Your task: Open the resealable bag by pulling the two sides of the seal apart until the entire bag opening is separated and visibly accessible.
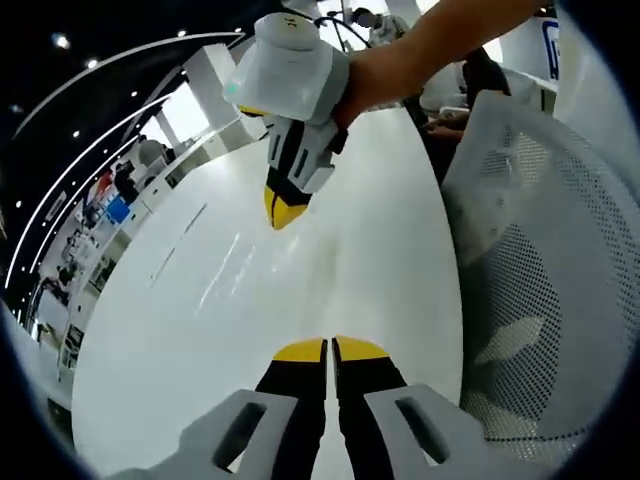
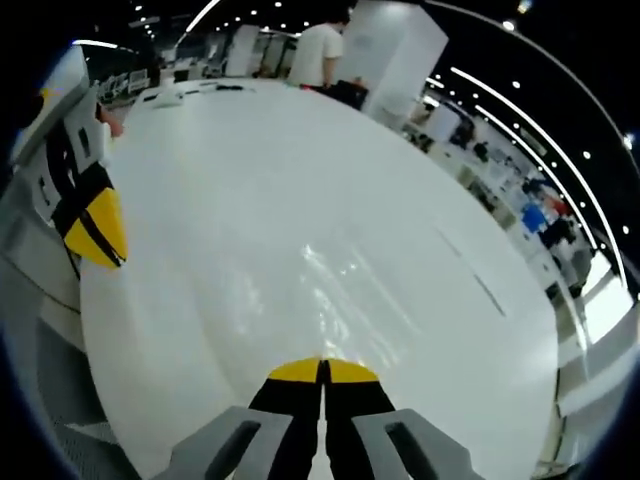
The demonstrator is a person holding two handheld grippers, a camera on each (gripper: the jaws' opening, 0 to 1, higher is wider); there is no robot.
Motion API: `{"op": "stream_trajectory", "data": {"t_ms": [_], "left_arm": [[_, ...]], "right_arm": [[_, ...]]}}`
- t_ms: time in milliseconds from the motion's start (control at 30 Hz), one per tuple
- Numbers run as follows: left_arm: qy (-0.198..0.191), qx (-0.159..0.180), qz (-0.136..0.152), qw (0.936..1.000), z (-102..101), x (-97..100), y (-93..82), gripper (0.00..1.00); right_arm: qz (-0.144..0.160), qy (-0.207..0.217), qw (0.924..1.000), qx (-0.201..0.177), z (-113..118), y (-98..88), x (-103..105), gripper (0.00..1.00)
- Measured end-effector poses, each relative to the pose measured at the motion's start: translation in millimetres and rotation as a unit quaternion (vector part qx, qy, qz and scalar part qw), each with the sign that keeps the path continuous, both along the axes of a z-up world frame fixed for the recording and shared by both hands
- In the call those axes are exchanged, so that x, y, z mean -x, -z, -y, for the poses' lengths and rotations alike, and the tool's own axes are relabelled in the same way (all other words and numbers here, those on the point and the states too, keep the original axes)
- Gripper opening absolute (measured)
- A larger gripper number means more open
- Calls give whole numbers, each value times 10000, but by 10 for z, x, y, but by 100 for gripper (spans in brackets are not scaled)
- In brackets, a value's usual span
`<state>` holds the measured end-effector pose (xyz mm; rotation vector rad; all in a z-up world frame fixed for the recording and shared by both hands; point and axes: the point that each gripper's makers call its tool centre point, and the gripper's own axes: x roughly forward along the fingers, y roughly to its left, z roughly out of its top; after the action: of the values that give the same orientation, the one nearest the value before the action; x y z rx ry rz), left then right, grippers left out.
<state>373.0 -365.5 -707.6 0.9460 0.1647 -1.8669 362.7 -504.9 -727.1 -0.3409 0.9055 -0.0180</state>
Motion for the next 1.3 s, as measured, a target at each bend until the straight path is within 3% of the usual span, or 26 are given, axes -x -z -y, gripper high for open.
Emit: {"op": "stream_trajectory", "data": {"t_ms": [233, 467, 667, 900, 1133, 1300], "left_arm": [[-161, -27, -49, 9999, -37, -63, 34, 0], [-339, -13, -191, 9992, -7, -101, 35, 1], [-332, 3, -180, 9993, -1, -114, 11, 1], [-568, -101, -249, 9980, -67, -194, 60, 10], [-691, -49, -308, 9971, -76, -213, 42, 17], [-974, 71, -564, 9936, -81, -242, 5, 31]], "right_arm": [[-83, -396, 9990, 211, -21, 54, 55, 1], [47, -272, 9991, -317, -139, 66, 88, 9], [139, -262, 9981, -531, -236, 26, 69, 14], [256, -242, 9972, -662, -268, -41, 104, 20], [550, -206, 9941, -915, -306, -148, 197, 41], [735, -166, 9916, -1051, -315, -198, 318, 51]]}}
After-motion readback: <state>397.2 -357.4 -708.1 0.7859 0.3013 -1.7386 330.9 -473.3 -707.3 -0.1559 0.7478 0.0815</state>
